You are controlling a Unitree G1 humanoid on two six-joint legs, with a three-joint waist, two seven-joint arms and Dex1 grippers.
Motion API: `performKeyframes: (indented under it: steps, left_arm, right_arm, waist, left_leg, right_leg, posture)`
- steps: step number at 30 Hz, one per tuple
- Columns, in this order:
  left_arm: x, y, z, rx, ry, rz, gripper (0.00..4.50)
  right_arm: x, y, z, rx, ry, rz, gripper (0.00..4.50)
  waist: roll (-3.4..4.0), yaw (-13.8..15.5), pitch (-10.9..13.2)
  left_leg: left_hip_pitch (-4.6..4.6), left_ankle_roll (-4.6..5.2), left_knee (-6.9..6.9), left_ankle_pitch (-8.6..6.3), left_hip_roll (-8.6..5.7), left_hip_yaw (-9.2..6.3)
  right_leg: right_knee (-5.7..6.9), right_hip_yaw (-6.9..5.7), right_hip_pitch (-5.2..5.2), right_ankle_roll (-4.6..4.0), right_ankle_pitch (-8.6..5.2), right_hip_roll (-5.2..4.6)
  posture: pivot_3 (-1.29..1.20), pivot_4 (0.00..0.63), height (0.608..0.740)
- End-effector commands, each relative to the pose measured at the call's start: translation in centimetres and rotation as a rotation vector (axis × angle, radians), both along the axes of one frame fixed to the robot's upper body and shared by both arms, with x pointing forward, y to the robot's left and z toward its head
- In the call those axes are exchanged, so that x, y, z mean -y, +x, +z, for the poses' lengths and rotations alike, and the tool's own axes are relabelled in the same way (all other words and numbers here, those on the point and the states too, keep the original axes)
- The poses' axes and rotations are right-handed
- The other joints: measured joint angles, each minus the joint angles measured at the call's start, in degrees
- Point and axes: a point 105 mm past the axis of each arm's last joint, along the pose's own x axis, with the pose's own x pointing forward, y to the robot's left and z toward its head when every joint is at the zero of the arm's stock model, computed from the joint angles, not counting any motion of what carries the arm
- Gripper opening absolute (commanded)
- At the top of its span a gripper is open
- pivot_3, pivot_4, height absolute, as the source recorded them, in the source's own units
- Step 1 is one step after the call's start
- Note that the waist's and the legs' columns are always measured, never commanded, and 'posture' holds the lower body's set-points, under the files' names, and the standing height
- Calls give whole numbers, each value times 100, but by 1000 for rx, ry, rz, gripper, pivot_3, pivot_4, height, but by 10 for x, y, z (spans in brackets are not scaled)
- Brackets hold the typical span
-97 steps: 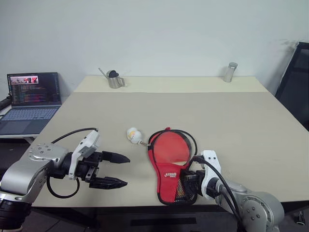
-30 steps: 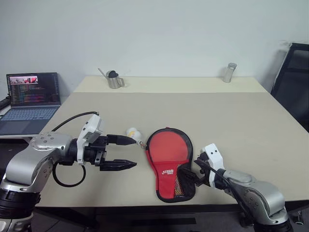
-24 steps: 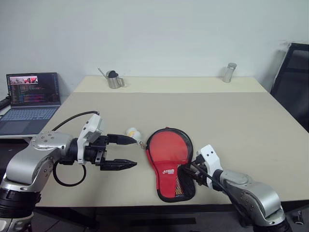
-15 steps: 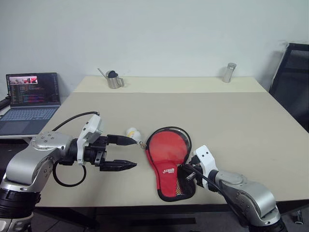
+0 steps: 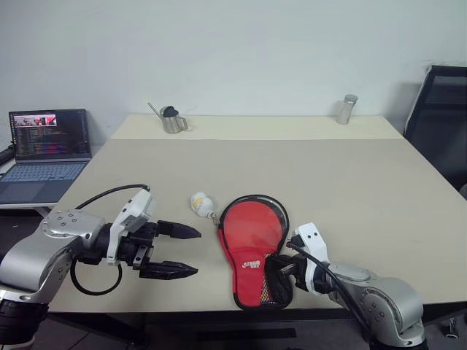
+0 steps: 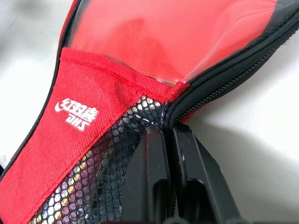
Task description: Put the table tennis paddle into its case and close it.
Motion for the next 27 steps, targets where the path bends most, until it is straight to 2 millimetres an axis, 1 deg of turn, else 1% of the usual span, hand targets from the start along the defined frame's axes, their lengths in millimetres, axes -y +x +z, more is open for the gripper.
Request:
performKeyframes:
  steps: [1,8,12,15,18,20,23,24,26,27]
  left_arm:
    - [1,-2,9,31,-3,-22,4226]
    - [0,-1,8,32,-2,-23,4226]
    - [1,-1,7,35,-3,-18,4226]
    - [1,-1,7,37,-4,-16,4226]
    - [1,-1,6,40,-5,-15,4226]
    - [1,-1,5,42,-7,-14,4226]
    - [2,0,4,45,-11,-10,4226]
    - [2,0,4,46,-12,-8,4226]
    - [2,0,3,47,-15,-4,4226]
    - [2,-1,2,45,-16,3,4226]
  right_arm:
    - [-10,-11,-1,-37,25,36,44]
    - [-15,-12,2,-59,56,18,44]
    - [-13,-12,0,-70,55,-14,44]
    - [-6,-9,1,-66,50,-62,768]
    - [3,-6,2,-60,33,-101,1758]
    - [10,-8,3,-53,13,-117,2456]
    - [21,-7,10,-18,-4,-150,3418]
    - [23,-6,14,-4,-6,-158,3853]
    - [27,-5,19,17,-11,-155,4459]
    - [23,-4,31,74,19,-94,4459]
  waist:
    - [0,0,0]
    - [0,-5,0]
    - [0,-12,0]
    - [0,-14,0]
    - [0,-13,0]
    - [0,1,0]
    - [0,16,0]
    - [0,21,0]
    - [0,28,0]
    - [2,26,1]
  left_leg:
    - [0,0,0,0,0,0]
    - [1,0,-1,0,0,0]
    - [1,0,-1,0,0,0]
    - [1,0,-2,0,0,0]
    - [1,0,-1,0,0,0]
    - [1,0,-1,0,0,0]
    - [1,0,-1,0,-1,0]
    - [0,0,-1,0,-1,0]
    - [0,0,1,0,-2,0]
    - [0,0,3,0,-2,0]
  right_leg:
    - [0,1,0,0,0,0]
    - [0,0,-1,0,0,0]
    - [0,1,-1,0,0,0]
    - [0,1,-1,0,0,0]
    - [0,1,-1,0,0,0]
    - [0,1,-1,0,0,0]
    - [0,1,0,0,0,-1]
    - [0,1,0,0,0,-1]
    - [-1,0,1,0,0,-1]
    - [-1,1,1,0,0,-2]
  posture:
    - [0,150,740]
    - [0,150,740]
    - [0,150,740]
    - [0,150,740]
    - [0,150,740]
    - [0,150,740]
    - [0,150,740]
    - [0,150,740]
    - [0,150,740]
    - [0,150,740]
